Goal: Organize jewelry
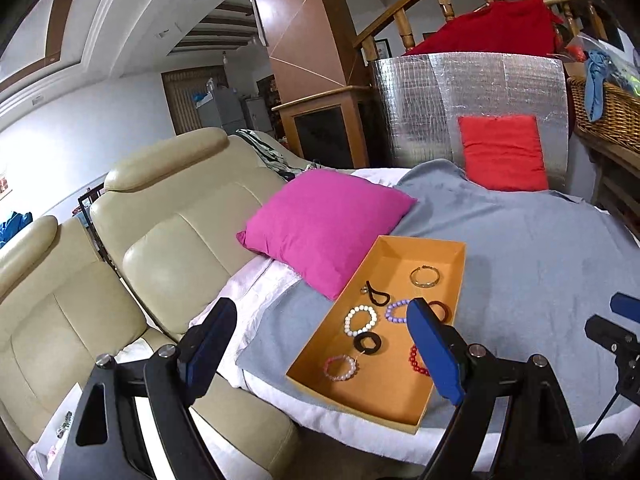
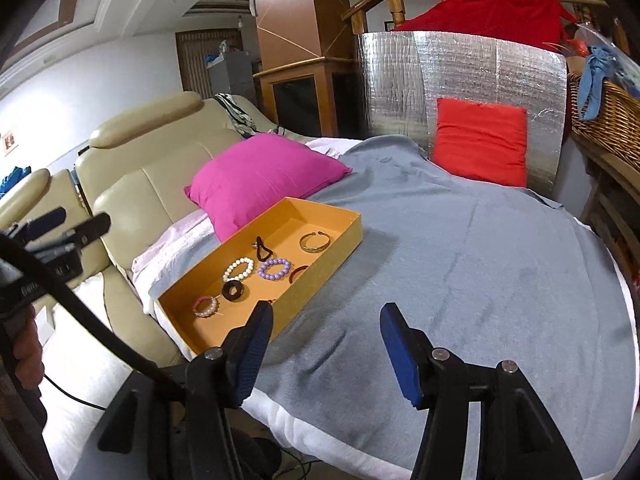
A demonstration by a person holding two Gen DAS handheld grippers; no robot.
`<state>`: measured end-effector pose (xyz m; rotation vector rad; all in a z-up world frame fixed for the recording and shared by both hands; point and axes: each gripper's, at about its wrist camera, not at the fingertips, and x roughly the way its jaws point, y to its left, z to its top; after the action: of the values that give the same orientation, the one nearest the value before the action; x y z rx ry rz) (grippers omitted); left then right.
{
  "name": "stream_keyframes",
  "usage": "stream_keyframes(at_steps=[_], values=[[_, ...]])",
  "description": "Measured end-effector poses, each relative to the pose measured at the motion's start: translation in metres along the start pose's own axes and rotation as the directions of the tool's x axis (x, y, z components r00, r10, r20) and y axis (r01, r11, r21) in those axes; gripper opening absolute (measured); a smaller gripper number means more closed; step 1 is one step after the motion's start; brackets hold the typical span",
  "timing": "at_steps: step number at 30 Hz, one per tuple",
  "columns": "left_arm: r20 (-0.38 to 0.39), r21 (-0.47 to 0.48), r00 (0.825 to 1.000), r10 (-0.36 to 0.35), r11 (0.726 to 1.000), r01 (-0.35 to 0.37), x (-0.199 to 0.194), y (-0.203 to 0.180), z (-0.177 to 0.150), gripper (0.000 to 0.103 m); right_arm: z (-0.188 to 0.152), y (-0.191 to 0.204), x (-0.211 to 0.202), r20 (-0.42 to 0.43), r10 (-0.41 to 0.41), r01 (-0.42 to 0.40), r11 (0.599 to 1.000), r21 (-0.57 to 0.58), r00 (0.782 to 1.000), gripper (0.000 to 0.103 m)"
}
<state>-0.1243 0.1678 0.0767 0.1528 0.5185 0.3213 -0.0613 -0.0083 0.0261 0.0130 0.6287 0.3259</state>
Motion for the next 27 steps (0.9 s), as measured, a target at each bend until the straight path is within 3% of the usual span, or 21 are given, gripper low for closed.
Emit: stream_keyframes(at_steps=[11,27], values=[[0.022,-0.003,1.0,0.018,1.0,-0.018,-0.031,0.014,0.002,0.088,0.011,0.045,-0.026,0.018,0.028,-0.027,0.998,-0.062,0.999,0.064],[0.009,-0.033,0.998,0.061,0.998,-0.061,-0.026,0.04,-0.003,0.088,0.017,0.074,-0.018,-0.005,0.043,-0.043,0.995,-0.095,0.999,0.064]])
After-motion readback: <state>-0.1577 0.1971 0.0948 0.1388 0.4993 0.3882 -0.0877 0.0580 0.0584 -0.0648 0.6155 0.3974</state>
